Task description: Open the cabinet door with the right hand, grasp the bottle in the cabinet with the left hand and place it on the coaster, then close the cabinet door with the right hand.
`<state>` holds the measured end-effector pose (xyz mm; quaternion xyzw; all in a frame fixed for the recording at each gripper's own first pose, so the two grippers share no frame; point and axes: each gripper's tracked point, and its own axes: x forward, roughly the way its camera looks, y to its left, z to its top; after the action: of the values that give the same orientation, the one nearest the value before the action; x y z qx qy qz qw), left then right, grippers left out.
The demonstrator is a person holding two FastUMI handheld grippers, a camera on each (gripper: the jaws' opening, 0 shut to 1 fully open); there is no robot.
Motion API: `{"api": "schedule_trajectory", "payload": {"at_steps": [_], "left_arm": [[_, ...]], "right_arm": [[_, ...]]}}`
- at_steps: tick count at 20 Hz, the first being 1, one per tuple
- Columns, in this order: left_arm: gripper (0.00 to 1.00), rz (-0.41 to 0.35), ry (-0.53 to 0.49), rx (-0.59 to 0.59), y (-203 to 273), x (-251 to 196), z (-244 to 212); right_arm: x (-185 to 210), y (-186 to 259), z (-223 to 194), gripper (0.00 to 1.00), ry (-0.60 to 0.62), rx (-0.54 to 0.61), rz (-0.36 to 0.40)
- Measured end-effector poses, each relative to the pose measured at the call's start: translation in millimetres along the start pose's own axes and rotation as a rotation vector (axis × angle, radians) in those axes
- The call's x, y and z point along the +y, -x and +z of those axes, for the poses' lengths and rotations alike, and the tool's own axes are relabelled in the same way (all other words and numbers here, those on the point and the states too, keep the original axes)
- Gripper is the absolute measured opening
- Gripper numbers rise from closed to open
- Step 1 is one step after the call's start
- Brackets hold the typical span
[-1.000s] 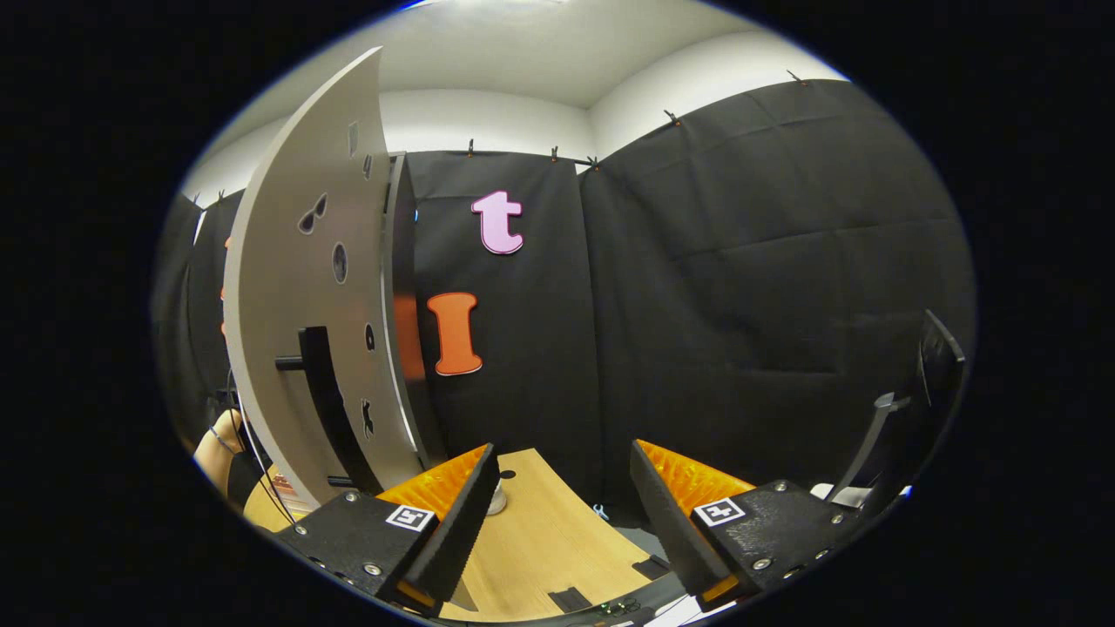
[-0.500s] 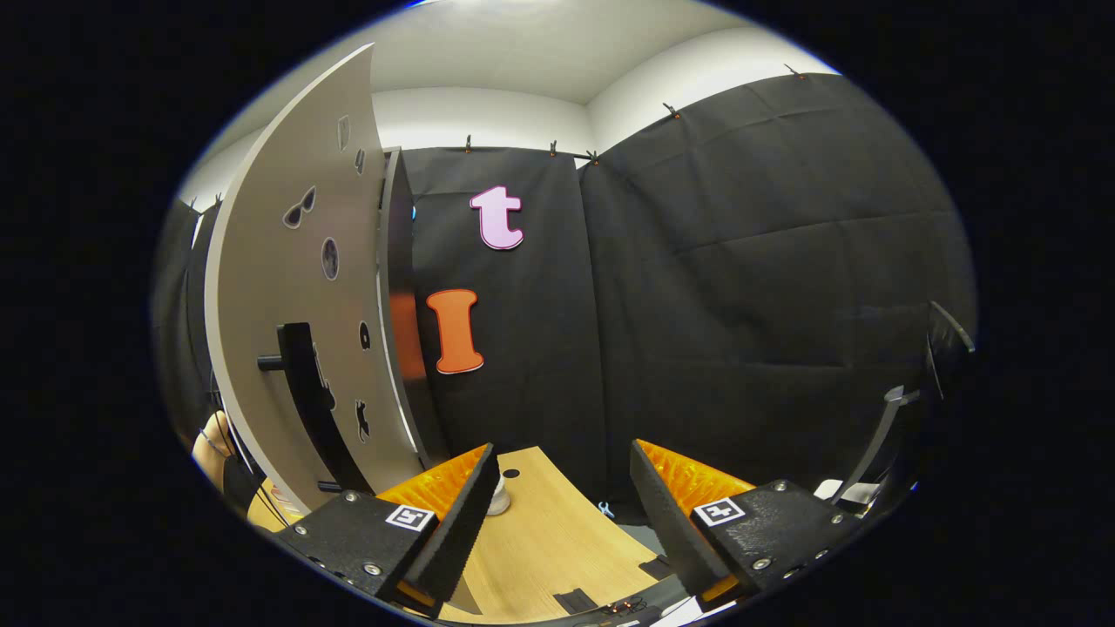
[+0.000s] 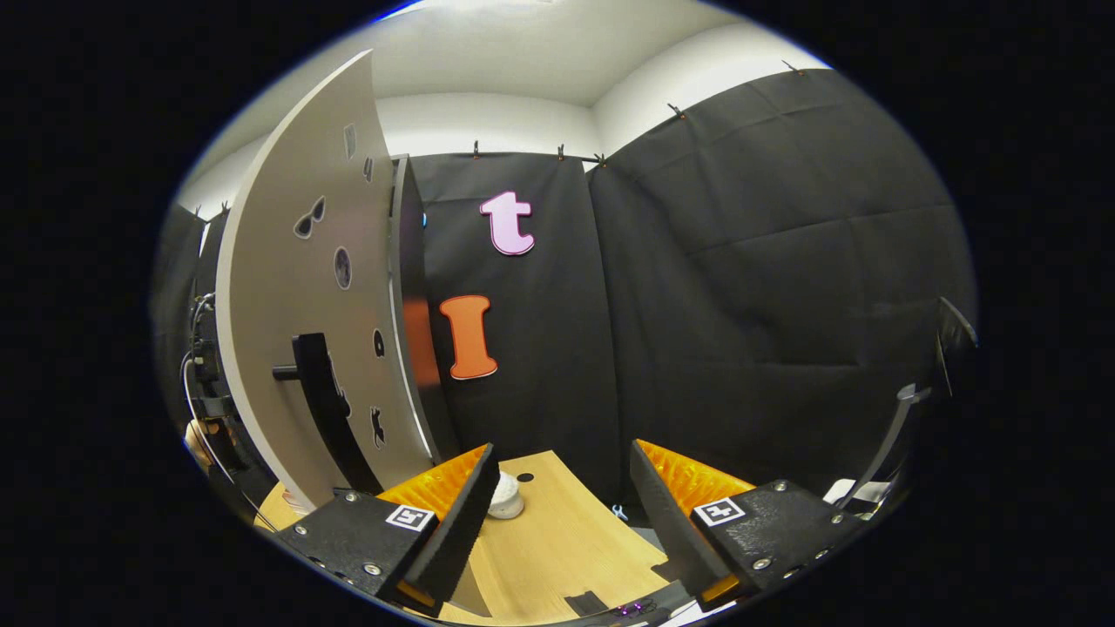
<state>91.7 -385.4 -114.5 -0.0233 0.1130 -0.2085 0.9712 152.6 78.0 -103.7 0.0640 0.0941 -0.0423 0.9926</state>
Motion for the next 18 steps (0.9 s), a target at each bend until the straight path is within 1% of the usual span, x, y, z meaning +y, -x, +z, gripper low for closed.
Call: {"api": "schedule_trajectory", "payload": {"at_steps": [1,3,8,11,12,15,18], "left_arm": [[0.84,0.012,-0.005,-0.001,8,8,-1],[0.83,0.036,-0.012,0.001,23,24,-5],[0.84,0.101,-0.015,0.03,56,62,-34],[0.82,0.117,0.003,0.07,72,78,-61],[0.84,0.127,0.014,0.084,77,84,-70],[0.84,0.165,0.019,0.106,88,107,-97],[0.84,0.207,0.024,0.148,97,130,-132]], "right_arm": [[0,2,0,0.93,-0.001,-0.002,0.003],[3,4,1,0.93,-0.003,-0.003,0.01],[10,13,2,0.93,-0.008,-0.004,0.026],[13,17,2,0.93,-0.004,-0.007,0.031],[13,18,1,0.93,-0.005,-0.004,0.033],[16,20,0,0.93,-0.012,0.004,0.037],[21,25,2,0.93,-0.009,0.0,0.044]]}}
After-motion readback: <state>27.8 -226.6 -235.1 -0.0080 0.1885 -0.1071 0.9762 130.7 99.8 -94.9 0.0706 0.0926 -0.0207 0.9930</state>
